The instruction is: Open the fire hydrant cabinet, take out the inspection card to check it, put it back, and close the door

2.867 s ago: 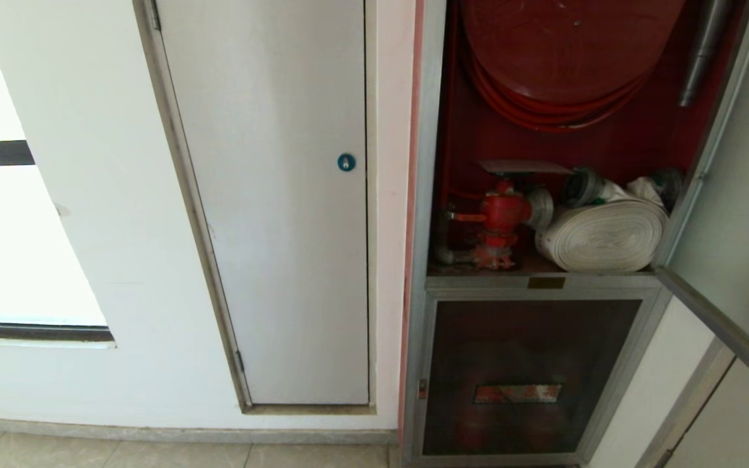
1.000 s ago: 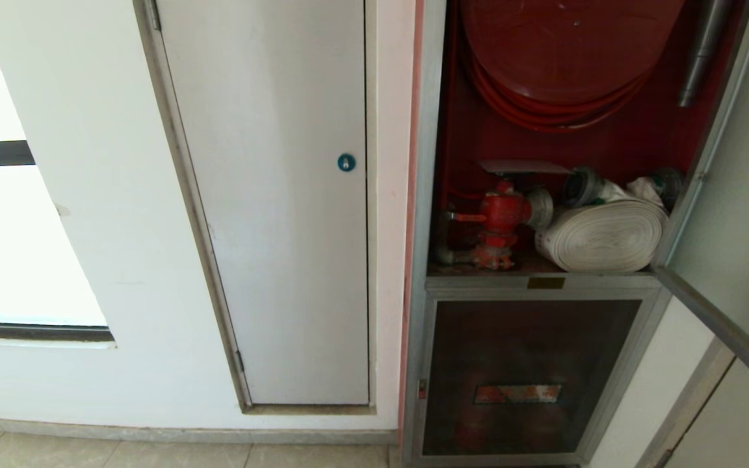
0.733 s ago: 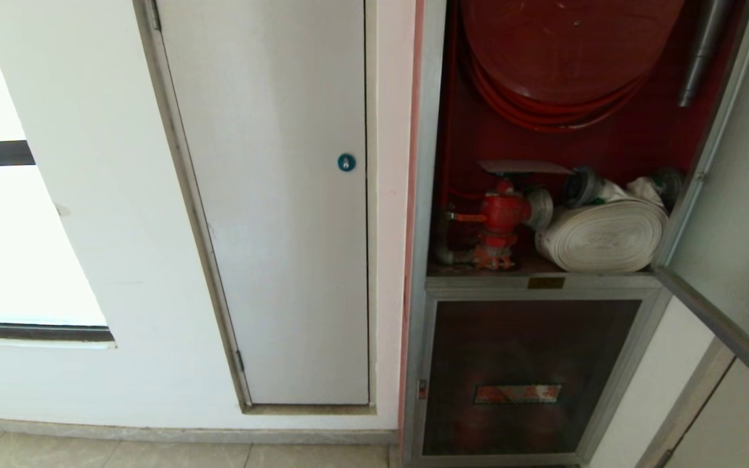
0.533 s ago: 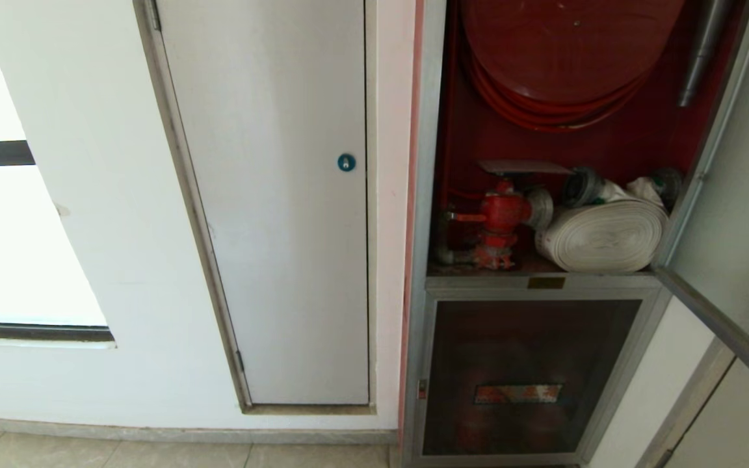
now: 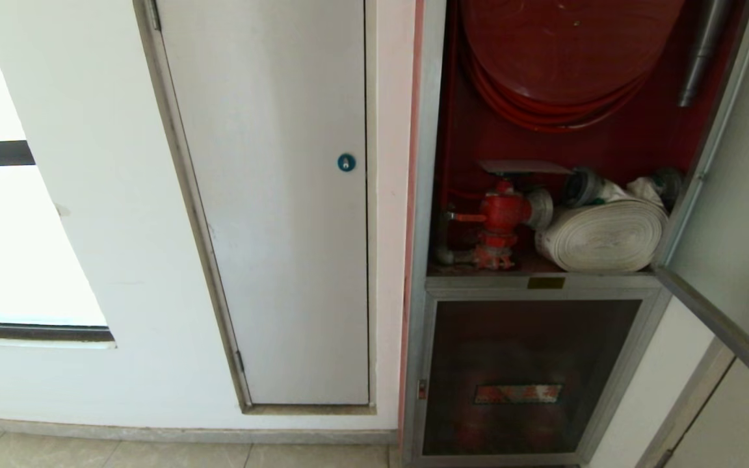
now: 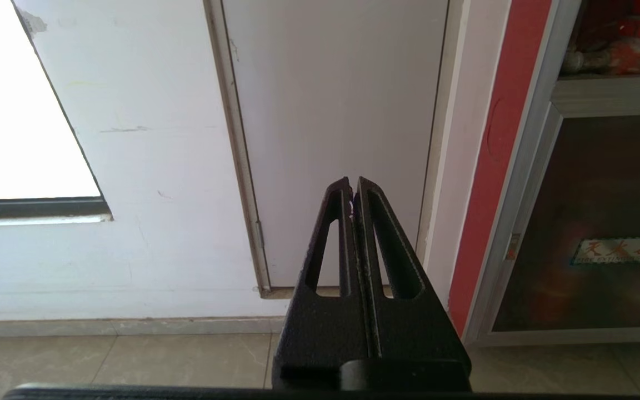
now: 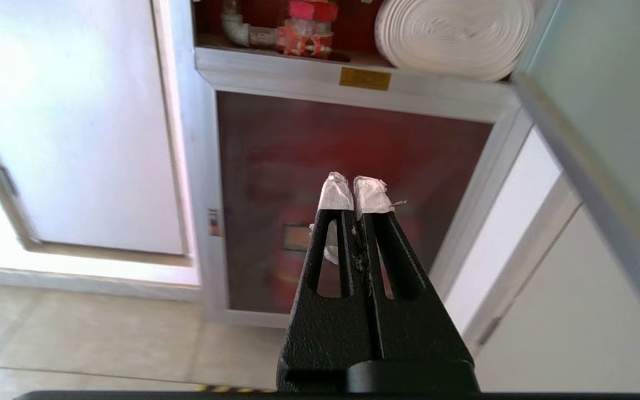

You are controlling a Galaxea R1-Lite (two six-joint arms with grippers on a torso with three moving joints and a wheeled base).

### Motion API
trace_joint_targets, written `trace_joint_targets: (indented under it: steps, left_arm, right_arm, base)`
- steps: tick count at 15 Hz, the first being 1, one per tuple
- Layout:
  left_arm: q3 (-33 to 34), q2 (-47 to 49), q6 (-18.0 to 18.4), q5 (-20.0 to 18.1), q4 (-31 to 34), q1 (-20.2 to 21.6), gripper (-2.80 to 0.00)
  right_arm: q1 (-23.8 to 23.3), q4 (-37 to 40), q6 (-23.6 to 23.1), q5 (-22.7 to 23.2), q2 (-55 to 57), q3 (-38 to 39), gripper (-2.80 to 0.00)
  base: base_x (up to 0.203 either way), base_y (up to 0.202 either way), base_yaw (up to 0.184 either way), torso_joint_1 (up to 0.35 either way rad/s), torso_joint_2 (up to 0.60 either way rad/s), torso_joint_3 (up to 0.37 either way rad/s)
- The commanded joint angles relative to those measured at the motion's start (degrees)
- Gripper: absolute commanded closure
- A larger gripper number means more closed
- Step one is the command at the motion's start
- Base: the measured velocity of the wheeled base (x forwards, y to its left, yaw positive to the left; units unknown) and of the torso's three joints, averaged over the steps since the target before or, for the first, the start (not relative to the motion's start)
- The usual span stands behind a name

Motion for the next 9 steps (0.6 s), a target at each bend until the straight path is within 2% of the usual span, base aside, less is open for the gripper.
trace_joint_targets:
  steps: [1, 5, 9]
  left_arm:
    - [1.32, 0.07, 0.01, -0.02, -0.04, 0.00, 0.00]
    - [1.32, 0.07, 0.01, -0.02, -0.04, 0.00, 0.00]
    - [1.32, 0.03, 0.01, -0.02, -0.04, 0.00, 0.00]
  right_arm:
    - [0.06, 0.07, 1.18, 0.17, 0.00, 0.02, 0.00]
    - [0.06, 0.11, 1.48, 0.35, 0.00, 0.01, 0.00]
    - [0.06, -0.10, 5.13, -0.09, 0.00, 0.02, 0.00]
  base:
    - [0.000, 0.000, 0.000, 0.000, 0.00, 0.000]
    - [0.000, 0.000, 0.000, 0.000, 0.00, 0.000]
    - [0.000, 0.000, 0.000, 0.000, 0.00, 0.000]
